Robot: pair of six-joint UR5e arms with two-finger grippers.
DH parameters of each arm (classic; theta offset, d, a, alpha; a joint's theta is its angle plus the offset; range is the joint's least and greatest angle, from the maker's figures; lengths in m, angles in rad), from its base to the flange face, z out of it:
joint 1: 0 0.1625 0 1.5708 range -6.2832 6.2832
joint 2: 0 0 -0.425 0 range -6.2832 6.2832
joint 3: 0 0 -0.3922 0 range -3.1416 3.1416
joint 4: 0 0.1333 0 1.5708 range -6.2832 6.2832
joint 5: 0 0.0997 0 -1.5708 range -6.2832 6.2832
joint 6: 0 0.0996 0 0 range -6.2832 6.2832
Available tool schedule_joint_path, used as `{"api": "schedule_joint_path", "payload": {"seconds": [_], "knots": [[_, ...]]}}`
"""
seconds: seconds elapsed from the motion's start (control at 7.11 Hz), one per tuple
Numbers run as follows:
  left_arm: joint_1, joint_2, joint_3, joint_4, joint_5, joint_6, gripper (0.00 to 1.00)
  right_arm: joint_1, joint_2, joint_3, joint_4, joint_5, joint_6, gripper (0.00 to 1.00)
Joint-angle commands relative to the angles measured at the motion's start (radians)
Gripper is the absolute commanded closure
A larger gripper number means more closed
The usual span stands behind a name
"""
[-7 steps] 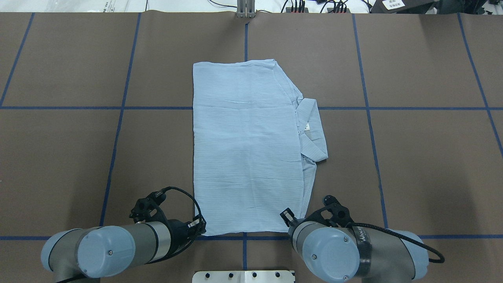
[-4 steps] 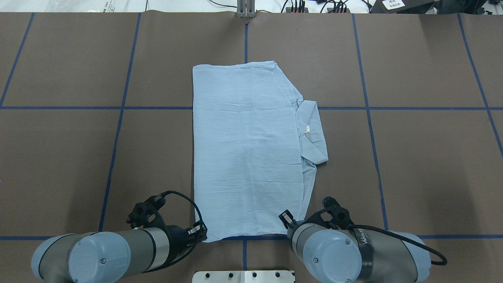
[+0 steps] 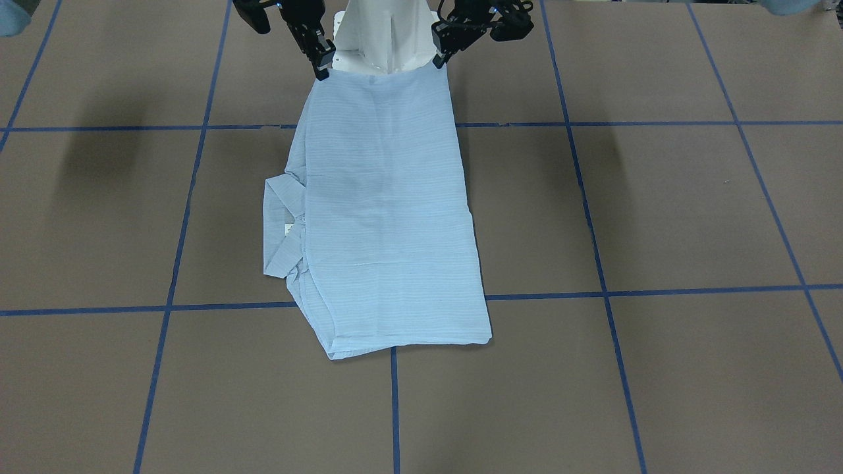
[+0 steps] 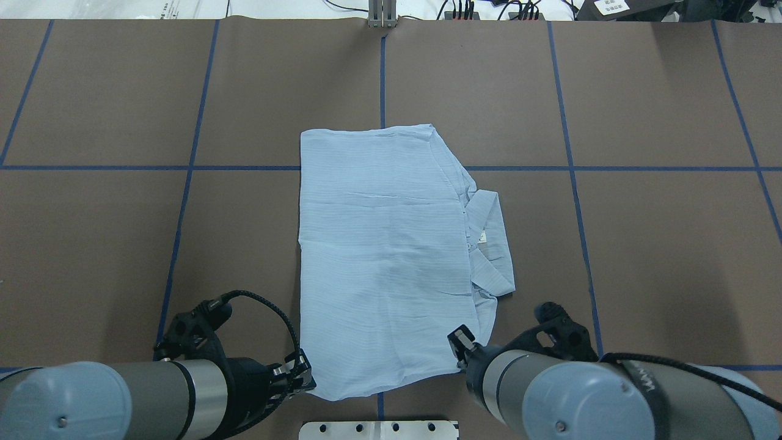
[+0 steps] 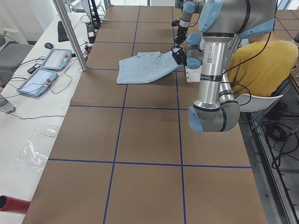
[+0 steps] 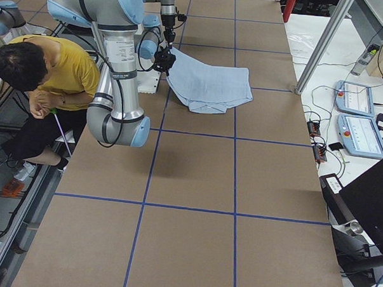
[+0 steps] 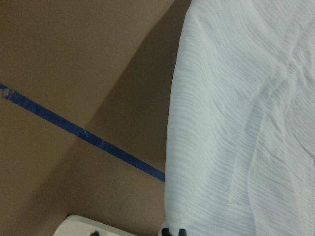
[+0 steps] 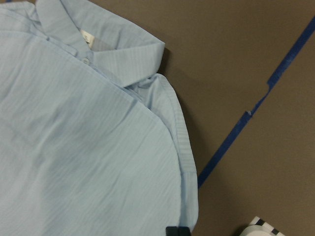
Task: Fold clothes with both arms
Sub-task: 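Lift the near edge and fold it toward the far edge with both grippers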
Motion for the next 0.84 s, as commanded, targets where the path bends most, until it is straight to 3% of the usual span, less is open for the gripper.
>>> {"api": "schedule_joint_path", "payload": {"seconds": [0.0,0.28,0.42,0.7], "knots": [[-0.142,-0.028,0.008,0.013,-0.083,0.115,1.00,0.186,0.075,-0.037,0.019,0.092,-0.093,1.00],[-0.292,-0.160,0.213,-0.002,-0.106,0.203,1.00,0.331,0.171,-0.289,0.165,0.148,-0.195,1.00],[-0.366,-0.239,0.319,-0.012,-0.124,0.252,1.00,0.423,0.206,-0.393,0.218,0.233,-0.252,1.00],[-0.447,-0.272,0.550,-0.259,-0.151,0.299,1.00,0.505,0.321,-0.670,0.356,0.283,-0.346,1.00]]}}
